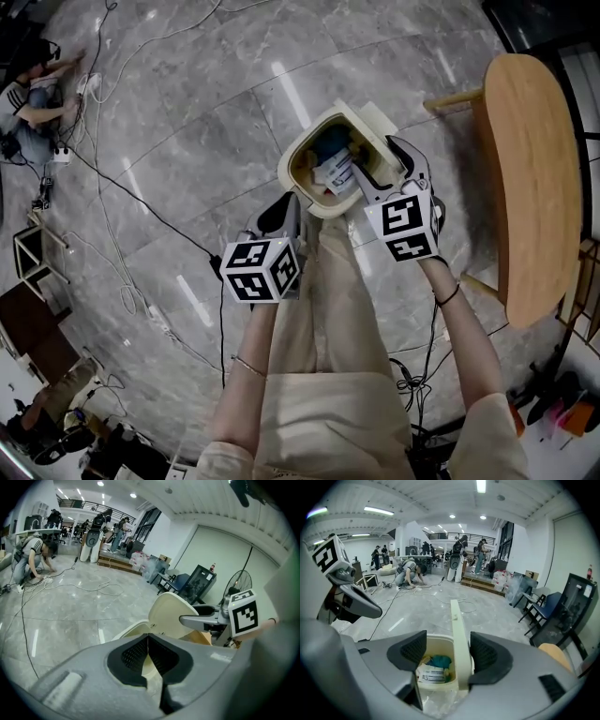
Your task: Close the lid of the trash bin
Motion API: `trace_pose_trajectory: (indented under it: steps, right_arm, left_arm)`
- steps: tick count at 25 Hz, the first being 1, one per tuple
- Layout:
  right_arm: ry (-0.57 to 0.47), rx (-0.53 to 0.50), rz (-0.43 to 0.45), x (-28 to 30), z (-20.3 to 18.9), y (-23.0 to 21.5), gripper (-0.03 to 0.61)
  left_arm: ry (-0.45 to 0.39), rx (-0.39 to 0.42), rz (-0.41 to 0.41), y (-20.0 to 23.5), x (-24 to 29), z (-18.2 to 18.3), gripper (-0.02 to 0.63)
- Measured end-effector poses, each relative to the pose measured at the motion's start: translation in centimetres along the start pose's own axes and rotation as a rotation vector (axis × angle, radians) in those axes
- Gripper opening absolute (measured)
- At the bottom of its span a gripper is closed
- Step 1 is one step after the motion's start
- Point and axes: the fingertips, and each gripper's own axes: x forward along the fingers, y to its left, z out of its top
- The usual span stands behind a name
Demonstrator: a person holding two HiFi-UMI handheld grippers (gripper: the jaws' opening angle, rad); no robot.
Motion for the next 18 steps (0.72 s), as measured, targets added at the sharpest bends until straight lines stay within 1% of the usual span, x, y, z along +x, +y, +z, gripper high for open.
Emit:
trace_pose_trajectory:
  steps: [3,10,15,18]
  right_arm:
    - [0.012,-0.011,-0.016,0.1,0.0,0.8,0.29]
    - [0.051,-0.052,-0.039,0.8,-1.0,3.4,0.29]
    - [0.07,-0.003,-0.061,1.2,-1.3,5.3,0.29]
    - [0.082,0.018,-0.067,1.4,-1.5,6.2,0.29]
  left_arm:
    - [0.007,-0.002,-0.015,0.5,-0.4,-0.5,0.023]
    - [0.075,0.039,-0.064,2.0,-1.2,-2.5,0.023]
    - [0.115,0.066,-0.107,3.1,-1.8,-3.5,0.023]
    - [0.131,0.07,-0.119,3.8,-2.0,-4.0,0.023]
